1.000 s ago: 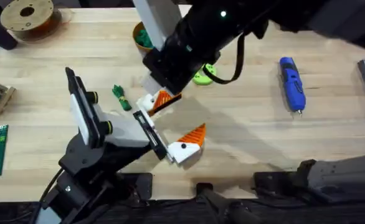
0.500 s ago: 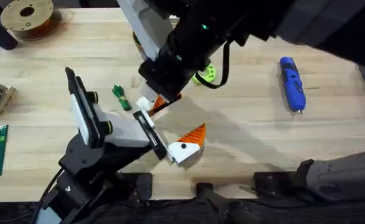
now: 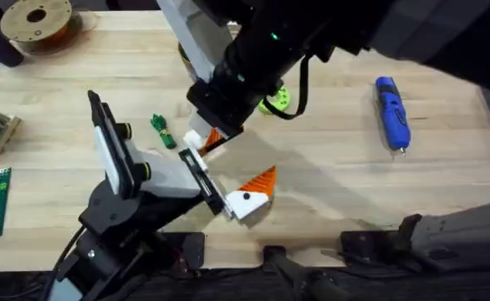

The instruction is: Pick up the gripper from the table and insert it into the empty holder that is missing its gripper. Then pick up a screw, insert it into the mounting hole, and use the screwdriver to tighten it. Finally, clean up the table by picking up the vegetable and placing it into the bucket.

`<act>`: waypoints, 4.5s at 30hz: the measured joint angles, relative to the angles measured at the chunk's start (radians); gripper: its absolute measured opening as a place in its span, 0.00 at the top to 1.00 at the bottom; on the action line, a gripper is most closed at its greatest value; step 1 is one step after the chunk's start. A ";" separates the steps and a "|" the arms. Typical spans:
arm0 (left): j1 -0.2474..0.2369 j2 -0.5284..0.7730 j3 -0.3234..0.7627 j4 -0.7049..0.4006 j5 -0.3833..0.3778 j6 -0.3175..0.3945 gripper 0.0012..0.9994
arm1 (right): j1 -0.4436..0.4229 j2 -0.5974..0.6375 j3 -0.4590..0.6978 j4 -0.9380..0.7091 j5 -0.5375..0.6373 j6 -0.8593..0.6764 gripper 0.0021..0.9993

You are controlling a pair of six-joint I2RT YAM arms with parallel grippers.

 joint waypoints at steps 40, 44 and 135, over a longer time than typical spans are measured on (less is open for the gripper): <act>0.000 0.005 0.000 0.000 0.000 -0.003 0.01 | -0.112 -0.034 0.009 -0.087 0.000 -0.027 0.05; 0.000 0.005 0.000 0.000 0.000 -0.001 0.01 | -0.152 -0.126 -0.052 -0.077 -0.003 -0.027 0.05; 0.000 0.005 0.000 0.000 -0.001 0.007 1.00 | -1.215 -0.101 -0.653 0.413 0.158 -0.609 0.01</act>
